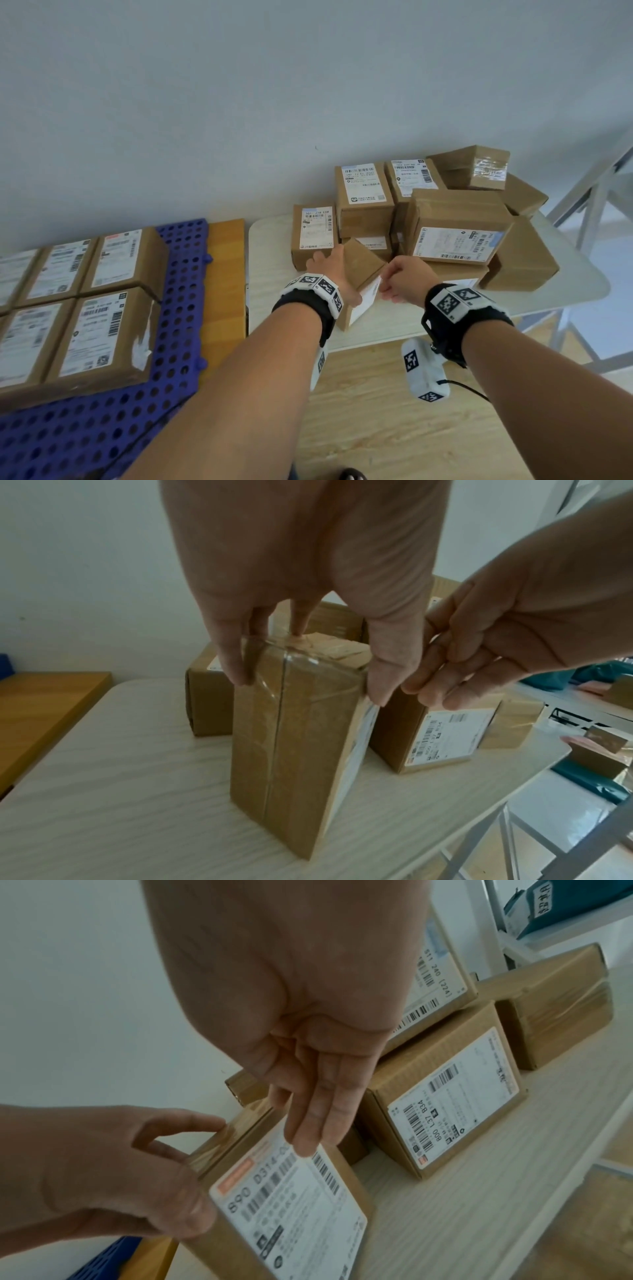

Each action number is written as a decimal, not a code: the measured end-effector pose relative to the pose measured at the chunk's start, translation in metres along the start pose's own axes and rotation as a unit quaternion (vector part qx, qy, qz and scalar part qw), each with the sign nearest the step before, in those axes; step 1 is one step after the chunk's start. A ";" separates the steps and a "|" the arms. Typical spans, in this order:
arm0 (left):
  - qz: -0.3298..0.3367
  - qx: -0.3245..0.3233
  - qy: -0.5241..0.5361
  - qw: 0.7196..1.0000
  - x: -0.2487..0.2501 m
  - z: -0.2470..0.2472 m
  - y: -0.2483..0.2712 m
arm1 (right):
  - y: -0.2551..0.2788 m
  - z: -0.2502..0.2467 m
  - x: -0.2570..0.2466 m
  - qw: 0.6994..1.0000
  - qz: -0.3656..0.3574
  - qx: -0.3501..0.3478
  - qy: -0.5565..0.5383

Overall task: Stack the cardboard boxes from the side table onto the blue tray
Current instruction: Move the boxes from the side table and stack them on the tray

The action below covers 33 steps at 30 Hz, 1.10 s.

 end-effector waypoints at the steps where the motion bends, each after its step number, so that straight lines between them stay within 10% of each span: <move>1: -0.005 -0.003 0.008 1.000 -0.002 -0.002 0.002 | 0.001 -0.002 0.000 1.000 -0.005 0.008 0.010; 18: -0.077 0.013 0.226 0.971 -0.080 -0.069 0.047 | 0.029 0.053 -0.067 0.989 -0.088 -0.112 0.030; 33: -0.113 0.073 0.539 0.831 -0.206 -0.118 0.140 | 0.083 0.149 -0.155 0.970 -0.096 -0.216 -0.052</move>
Point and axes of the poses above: each hand's wrist, its own y-axis away from the middle knuckle, its own z-axis out of the palm, x = y × z, the point moved 7 cm from there along -y, towards the middle knuckle
